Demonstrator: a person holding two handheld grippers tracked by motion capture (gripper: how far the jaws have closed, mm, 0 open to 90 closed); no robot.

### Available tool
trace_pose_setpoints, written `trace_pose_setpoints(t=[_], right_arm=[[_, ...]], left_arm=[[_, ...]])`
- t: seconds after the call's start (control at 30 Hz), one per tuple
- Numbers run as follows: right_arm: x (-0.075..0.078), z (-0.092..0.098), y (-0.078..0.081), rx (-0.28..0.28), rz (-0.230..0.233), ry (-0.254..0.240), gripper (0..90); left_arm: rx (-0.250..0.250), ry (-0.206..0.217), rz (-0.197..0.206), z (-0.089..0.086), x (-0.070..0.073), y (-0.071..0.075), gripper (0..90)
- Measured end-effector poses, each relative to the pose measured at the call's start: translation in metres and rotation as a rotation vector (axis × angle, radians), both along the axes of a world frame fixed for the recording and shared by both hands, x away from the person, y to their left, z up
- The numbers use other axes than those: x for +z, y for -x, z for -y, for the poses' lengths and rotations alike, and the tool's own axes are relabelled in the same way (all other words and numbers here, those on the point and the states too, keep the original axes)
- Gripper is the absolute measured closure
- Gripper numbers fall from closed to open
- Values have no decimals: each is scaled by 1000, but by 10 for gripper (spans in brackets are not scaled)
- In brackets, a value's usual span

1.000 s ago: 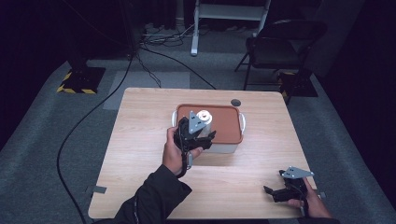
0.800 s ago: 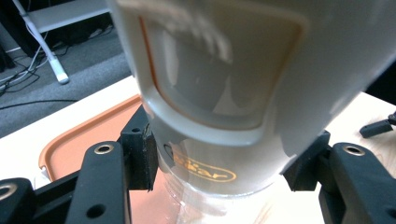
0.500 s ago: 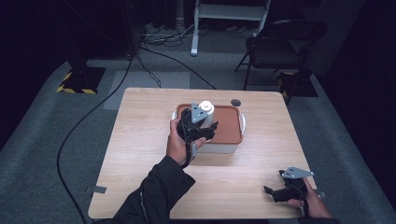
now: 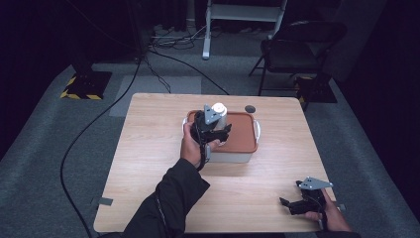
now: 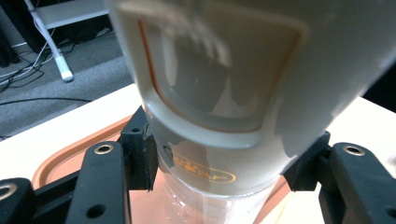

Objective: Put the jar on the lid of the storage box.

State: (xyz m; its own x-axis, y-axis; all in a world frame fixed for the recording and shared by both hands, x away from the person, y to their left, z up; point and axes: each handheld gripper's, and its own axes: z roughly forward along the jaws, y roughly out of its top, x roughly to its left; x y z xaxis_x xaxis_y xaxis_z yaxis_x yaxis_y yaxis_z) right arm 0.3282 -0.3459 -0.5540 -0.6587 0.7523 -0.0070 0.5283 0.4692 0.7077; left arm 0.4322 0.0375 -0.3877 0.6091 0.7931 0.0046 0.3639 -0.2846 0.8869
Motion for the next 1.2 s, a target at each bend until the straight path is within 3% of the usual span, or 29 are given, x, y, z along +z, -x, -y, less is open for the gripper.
trace_pose_setpoints(t=[0.5, 1.2], right_arm=[[0, 0, 0, 0, 0, 0, 0], [0, 0, 0, 7, 1, 0, 0]], left_arm=[[34, -29, -39, 6, -7, -22, 404], [67, -25, -83, 3, -26, -34, 404]])
